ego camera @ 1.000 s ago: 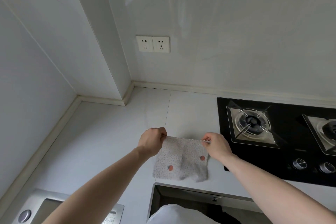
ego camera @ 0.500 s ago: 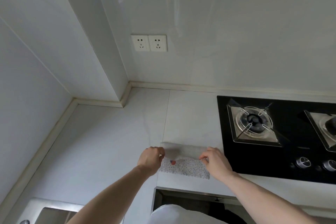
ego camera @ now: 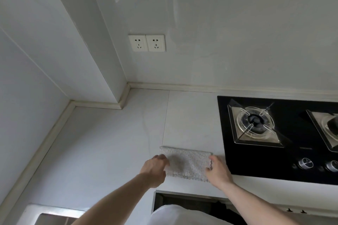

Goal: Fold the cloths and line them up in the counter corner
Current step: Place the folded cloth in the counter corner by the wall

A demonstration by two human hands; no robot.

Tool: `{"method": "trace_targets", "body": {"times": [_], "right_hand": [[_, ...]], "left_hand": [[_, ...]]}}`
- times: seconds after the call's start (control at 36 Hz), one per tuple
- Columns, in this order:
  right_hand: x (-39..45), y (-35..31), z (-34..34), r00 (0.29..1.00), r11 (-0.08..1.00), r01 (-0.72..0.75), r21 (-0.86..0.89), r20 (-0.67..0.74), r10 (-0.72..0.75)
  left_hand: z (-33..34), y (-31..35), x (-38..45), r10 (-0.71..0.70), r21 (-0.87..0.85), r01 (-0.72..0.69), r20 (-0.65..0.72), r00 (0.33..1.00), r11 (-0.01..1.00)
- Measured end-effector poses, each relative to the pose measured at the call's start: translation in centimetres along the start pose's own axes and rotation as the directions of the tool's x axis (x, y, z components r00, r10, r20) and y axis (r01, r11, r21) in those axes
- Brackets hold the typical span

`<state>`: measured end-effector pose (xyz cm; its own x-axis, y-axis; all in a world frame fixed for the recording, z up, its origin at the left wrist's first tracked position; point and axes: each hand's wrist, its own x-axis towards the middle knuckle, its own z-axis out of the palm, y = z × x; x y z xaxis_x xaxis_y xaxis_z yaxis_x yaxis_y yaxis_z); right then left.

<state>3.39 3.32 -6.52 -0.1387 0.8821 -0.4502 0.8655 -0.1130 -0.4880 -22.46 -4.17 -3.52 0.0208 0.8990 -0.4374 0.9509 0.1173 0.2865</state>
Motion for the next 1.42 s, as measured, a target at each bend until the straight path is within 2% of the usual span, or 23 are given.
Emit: {"method": "trace_targets", "body": {"times": [0.11, 0.19, 0.28, 0.39, 0.5, 0.67, 0.75, 0.83, 0.94, 1.03, 1.14, 1.28, 1.42], "right_hand": [[1.4, -1.0, -0.1, 0.988, 0.981, -0.153, 0.116, 0.014, 0.152], [1.7, -1.8, -0.2, 0.955, 0.92, -0.293, 0.258, 0.11, 0.274], [1.9, -1.7, -0.1, 0.939, 0.88, -0.341, 0.33, 0.161, 0.304], [1.6, -1.4, 0.1, 0.906, 0.835, -0.413, 0.364, 0.26, 0.335], [0.7, -1.4, -1.0, 0.922, 0.777, -0.386, 0.498, 0.218, 0.319], [0.2, -1.7, -2.7, 0.97, 0.774, -0.212, 0.596, 0.033, 0.241], [-0.5, -3.0, -3.2, 0.983, 0.816, -0.152, 0.558, 0.001, 0.183], [-1.0, -4.1, -2.9, 0.995, 0.871, -0.097, 0.481, 0.028, 0.096], [-1.6, -5.6, -1.7, 0.998, 0.925, -0.031, 0.378, 0.054, 0.011], [-1.8, -6.7, -0.5, 0.995, 0.95, 0.02, 0.31, 0.091, -0.051], [-1.5, -7.8, 1.3, 0.974, 0.972, 0.103, 0.212, 0.179, -0.142], [-1.3, -8.2, 2.6, 0.938, 0.975, 0.135, 0.178, 0.294, -0.183], [-0.8, -6.1, 1.7, 0.971, 0.97, 0.162, 0.181, 0.146, -0.19]], "left_hand": [[0.2, 1.2, 0.6, 0.062, 0.045, -0.067, 0.123, 0.991, 0.997], [0.6, 1.9, 0.6, 0.062, 0.064, -0.078, 0.222, 0.973, 0.995], [1.2, 2.3, 0.4, 0.044, 0.087, -0.073, 0.301, 0.953, 0.994], [1.7, 2.6, 0.2, 0.044, 0.125, -0.089, 0.324, 0.945, 0.988], [2.0, 2.8, 0.2, 0.066, 0.089, -0.101, 0.333, 0.941, 0.991], [2.6, 4.9, 0.5, 0.119, -0.065, -0.103, 0.339, 0.933, 0.993], [2.9, 5.5, 0.8, 0.148, -0.109, -0.117, 0.34, 0.929, 0.987], [2.7, 5.5, 1.0, 0.132, -0.246, -0.065, 0.269, 0.954, 0.967], [1.9, 4.5, 1.0, -0.049, -0.444, 0.083, 0.087, 0.995, 0.892], [1.2, 3.1, 0.9, -0.192, -0.482, 0.161, -0.016, 0.981, 0.861], [0.8, 1.2, 0.7, -0.26, -0.46, 0.218, -0.03, 0.965, 0.861], [1.0, -0.1, 1.5, -0.266, -0.429, 0.241, 0.002, 0.964, 0.871], [1.3, 0.6, 2.8, -0.254, -0.473, 0.239, 0.033, 0.967, 0.848]]}}
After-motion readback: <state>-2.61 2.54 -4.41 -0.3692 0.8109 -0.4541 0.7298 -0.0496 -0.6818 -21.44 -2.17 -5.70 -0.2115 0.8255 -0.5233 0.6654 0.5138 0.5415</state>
